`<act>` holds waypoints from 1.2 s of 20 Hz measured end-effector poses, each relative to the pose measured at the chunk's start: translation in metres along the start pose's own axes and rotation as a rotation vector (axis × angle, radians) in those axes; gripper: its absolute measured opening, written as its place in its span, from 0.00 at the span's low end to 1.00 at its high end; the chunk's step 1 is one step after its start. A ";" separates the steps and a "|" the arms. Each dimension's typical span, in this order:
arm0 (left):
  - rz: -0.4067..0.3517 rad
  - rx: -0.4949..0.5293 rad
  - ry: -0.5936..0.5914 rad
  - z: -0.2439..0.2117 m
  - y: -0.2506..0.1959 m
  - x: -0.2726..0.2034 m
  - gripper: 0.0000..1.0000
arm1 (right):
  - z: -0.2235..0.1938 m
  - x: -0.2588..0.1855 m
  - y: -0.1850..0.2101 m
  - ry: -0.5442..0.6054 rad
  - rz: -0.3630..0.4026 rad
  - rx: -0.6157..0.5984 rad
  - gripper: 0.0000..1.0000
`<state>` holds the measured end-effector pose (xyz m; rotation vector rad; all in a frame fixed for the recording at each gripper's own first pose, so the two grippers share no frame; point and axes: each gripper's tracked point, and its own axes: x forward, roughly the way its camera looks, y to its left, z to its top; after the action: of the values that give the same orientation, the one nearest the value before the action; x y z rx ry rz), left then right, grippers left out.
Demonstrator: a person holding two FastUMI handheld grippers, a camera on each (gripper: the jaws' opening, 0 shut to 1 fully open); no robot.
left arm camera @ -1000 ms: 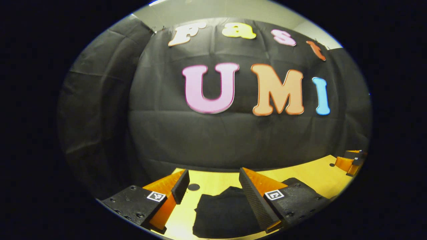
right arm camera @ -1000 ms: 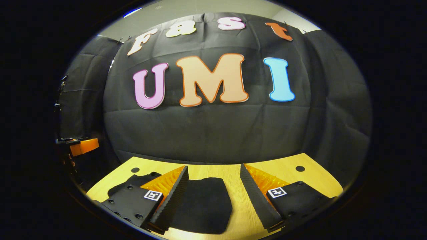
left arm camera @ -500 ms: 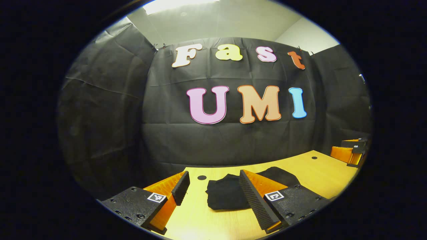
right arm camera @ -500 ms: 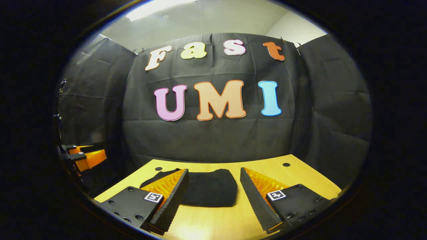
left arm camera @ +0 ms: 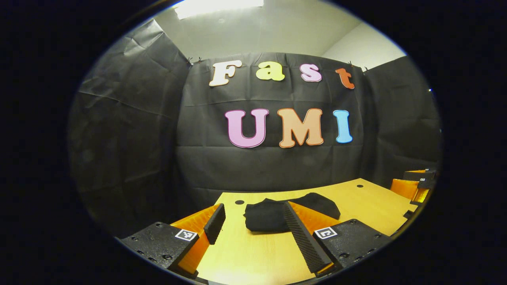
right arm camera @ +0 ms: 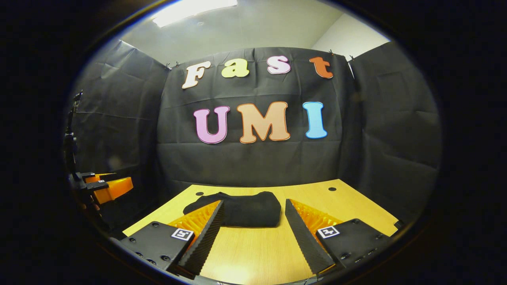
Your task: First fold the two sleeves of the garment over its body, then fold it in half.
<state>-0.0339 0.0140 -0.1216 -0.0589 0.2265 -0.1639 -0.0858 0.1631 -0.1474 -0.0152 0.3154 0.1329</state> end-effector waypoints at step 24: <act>0.039 0.017 -0.034 0.038 -0.007 0.004 0.92 | 0.025 -0.006 -0.007 -0.072 0.025 0.012 0.97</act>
<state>-0.0224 0.0079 -0.0848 -0.0409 0.1920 -0.1262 -0.0829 0.1561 -0.1213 0.0053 0.2442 0.1561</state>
